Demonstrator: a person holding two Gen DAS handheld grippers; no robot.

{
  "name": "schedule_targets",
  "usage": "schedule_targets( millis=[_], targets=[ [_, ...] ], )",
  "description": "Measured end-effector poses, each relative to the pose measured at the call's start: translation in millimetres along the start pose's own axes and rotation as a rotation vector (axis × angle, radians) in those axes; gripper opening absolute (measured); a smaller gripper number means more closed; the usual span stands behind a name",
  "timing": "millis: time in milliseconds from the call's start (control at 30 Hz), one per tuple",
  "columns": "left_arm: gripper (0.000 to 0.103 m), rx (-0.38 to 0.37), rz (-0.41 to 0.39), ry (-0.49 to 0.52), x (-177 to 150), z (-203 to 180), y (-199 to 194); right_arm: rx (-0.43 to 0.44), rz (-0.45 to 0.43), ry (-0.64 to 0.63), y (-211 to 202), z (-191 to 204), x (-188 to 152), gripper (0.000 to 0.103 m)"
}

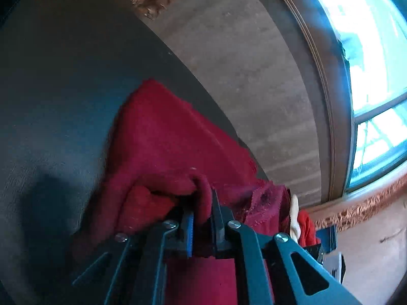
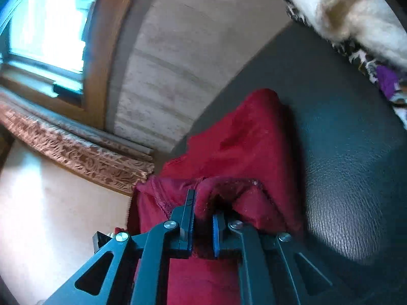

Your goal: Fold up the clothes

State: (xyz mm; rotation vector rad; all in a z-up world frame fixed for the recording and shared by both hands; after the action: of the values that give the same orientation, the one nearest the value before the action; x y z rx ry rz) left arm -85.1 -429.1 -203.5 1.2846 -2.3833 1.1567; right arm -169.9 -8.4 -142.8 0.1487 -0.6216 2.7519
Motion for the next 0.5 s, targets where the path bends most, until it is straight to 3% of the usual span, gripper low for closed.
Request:
schedule_targets(
  millis=[67, 300, 500],
  targets=[
    [0.008, 0.003, 0.002, 0.037, -10, -5, -9, 0.016, 0.011, -0.045, -10, -2, -17, 0.009],
    [0.008, -0.028, 0.039, 0.0, -72, -2, -66, 0.021, 0.089, -0.035, -59, -7, -75, 0.01],
    [0.008, -0.097, 0.02, -0.032, -96, -14, -105, 0.031, 0.128, -0.014, -83, 5, -103, 0.019]
  ],
)
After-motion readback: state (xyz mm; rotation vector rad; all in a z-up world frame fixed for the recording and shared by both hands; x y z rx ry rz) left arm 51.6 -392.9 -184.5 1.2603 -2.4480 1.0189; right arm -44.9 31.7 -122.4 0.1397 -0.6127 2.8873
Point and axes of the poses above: each gripper's, at about its wrist camera, not at the fingertips, and y roughly the way its jaws point, z to its left, x to its top, the point moved 7 cm from there along y, roughly the way its jaws point, and after that the axes turned 14 degrees about y, right-handed, at the moved point
